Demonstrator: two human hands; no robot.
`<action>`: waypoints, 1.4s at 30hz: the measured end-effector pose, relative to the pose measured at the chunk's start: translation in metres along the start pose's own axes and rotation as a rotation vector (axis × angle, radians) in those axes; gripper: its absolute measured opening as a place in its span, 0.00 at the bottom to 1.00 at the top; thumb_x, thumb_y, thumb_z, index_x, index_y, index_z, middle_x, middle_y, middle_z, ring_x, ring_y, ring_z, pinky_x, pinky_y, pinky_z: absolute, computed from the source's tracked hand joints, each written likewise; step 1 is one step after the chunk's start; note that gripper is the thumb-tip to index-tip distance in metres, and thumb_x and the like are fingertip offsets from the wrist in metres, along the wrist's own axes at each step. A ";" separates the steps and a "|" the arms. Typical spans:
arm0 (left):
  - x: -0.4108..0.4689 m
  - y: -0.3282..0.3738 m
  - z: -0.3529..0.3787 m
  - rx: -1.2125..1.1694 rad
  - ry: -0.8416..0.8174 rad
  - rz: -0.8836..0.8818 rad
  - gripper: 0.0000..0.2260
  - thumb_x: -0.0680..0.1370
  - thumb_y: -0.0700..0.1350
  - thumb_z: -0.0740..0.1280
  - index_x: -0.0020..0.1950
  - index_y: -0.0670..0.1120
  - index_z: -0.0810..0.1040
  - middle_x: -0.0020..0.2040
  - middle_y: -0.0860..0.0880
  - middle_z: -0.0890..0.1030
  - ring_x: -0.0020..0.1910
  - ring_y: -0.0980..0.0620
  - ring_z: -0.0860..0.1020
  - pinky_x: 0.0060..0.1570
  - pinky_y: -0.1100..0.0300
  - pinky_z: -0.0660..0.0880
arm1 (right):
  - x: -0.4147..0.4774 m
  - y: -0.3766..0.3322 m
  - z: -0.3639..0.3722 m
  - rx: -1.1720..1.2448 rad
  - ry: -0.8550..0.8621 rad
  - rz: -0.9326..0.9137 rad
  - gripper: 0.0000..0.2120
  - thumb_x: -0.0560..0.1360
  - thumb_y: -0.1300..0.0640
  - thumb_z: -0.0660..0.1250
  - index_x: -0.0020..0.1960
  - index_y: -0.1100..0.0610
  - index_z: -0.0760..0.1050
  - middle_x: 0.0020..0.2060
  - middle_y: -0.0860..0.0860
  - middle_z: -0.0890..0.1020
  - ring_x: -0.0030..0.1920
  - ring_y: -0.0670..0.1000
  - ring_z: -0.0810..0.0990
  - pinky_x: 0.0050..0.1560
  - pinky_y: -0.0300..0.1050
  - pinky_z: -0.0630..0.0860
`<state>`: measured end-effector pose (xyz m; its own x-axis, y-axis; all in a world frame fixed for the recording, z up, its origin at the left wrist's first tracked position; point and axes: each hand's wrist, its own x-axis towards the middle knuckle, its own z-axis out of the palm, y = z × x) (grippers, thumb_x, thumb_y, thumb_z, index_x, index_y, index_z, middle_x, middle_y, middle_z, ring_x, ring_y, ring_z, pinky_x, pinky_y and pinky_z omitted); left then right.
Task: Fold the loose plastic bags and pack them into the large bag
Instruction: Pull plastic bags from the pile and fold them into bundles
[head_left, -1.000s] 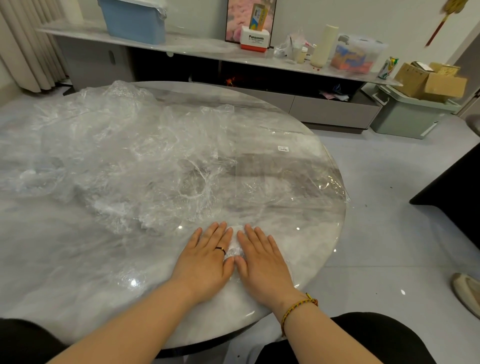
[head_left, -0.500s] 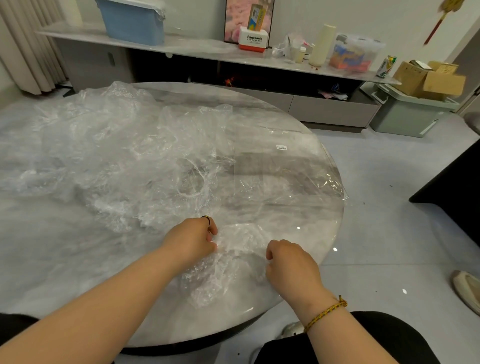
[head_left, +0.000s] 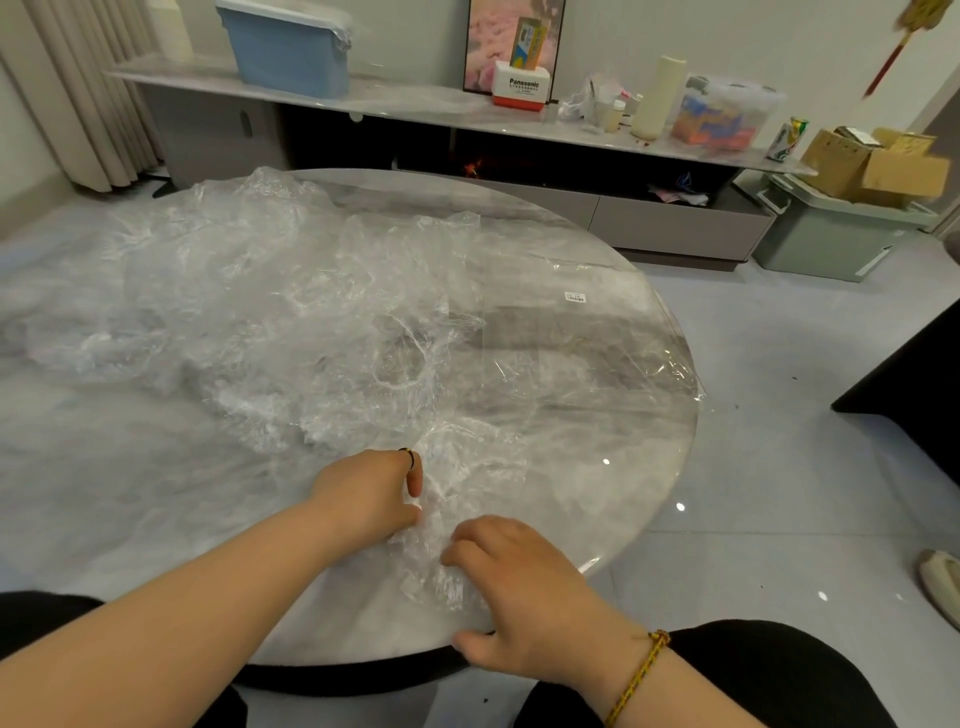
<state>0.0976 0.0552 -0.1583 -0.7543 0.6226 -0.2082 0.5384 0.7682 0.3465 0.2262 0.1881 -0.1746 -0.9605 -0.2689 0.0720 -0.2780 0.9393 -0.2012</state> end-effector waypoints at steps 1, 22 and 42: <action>-0.002 -0.001 -0.001 -0.001 0.009 0.018 0.05 0.75 0.50 0.64 0.47 0.54 0.69 0.39 0.55 0.75 0.41 0.55 0.73 0.33 0.68 0.64 | -0.001 0.001 -0.001 0.012 -0.021 0.011 0.20 0.60 0.43 0.57 0.47 0.52 0.73 0.43 0.47 0.79 0.42 0.47 0.80 0.43 0.35 0.76; -0.018 -0.006 0.008 -0.284 -0.067 0.221 0.21 0.66 0.65 0.62 0.35 0.46 0.69 0.38 0.50 0.73 0.38 0.60 0.71 0.43 0.67 0.68 | 0.020 0.011 -0.040 1.249 0.281 0.876 0.14 0.78 0.65 0.50 0.36 0.58 0.67 0.31 0.55 0.74 0.28 0.56 0.77 0.24 0.39 0.70; -0.006 0.019 0.026 0.092 0.605 0.293 0.18 0.74 0.53 0.55 0.59 0.47 0.75 0.46 0.48 0.81 0.49 0.50 0.75 0.55 0.57 0.69 | 0.039 0.028 -0.021 0.896 0.197 0.967 0.12 0.77 0.63 0.58 0.60 0.57 0.66 0.32 0.50 0.74 0.25 0.48 0.74 0.29 0.42 0.74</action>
<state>0.1226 0.0703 -0.1745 -0.6353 0.6345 0.4402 0.7622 0.6068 0.2254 0.1809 0.2082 -0.1572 -0.7781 0.5288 -0.3390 0.5242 0.2494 -0.8142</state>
